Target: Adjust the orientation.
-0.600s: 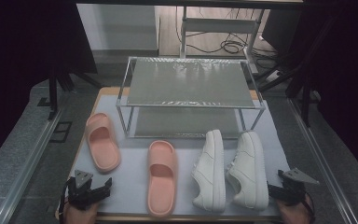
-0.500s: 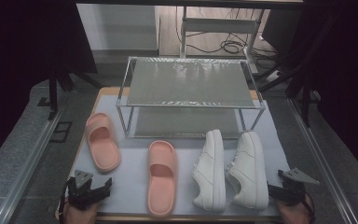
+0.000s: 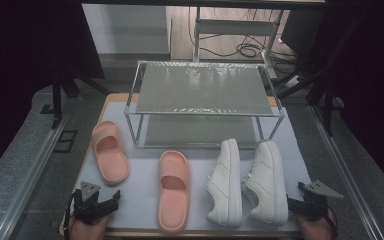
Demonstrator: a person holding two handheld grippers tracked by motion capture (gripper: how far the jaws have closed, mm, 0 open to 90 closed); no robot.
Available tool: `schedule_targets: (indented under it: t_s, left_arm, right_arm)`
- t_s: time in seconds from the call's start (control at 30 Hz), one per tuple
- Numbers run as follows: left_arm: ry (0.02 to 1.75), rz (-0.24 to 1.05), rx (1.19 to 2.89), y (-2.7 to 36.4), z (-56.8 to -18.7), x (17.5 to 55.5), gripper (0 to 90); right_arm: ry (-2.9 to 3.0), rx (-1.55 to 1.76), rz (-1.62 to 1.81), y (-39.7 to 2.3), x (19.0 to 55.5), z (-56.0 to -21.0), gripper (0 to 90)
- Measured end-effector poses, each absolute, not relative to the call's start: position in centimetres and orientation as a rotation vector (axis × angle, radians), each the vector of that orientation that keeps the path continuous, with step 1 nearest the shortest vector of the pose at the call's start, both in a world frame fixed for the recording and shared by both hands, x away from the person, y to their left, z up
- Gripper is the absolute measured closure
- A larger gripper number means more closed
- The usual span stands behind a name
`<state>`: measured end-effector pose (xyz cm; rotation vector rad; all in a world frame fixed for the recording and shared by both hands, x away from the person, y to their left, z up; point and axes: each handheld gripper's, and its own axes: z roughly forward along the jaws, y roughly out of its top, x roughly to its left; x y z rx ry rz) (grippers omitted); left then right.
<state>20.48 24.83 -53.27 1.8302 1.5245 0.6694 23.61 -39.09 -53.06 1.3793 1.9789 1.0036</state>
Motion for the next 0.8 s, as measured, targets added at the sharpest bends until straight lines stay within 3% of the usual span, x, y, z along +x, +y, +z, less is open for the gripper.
schedule_targets:
  t_s: [0.43,0.6,0.8]
  left_arm:
    - [1.543,0.658,1.840,24.7,-53.0,20.6,13.8]
    - [1.519,0.625,1.810,24.5,-51.5,20.2,20.3]
    - [1.489,0.641,1.839,23.5,-50.8,20.4,21.9]
  right_arm:
    - [1.980,1.377,1.010,-39.2,23.6,-53.1,17.4]
    - [1.979,1.376,1.011,-39.2,23.6,-53.1,17.4]
    - [1.979,1.376,1.012,-39.2,23.6,-53.1,17.4]
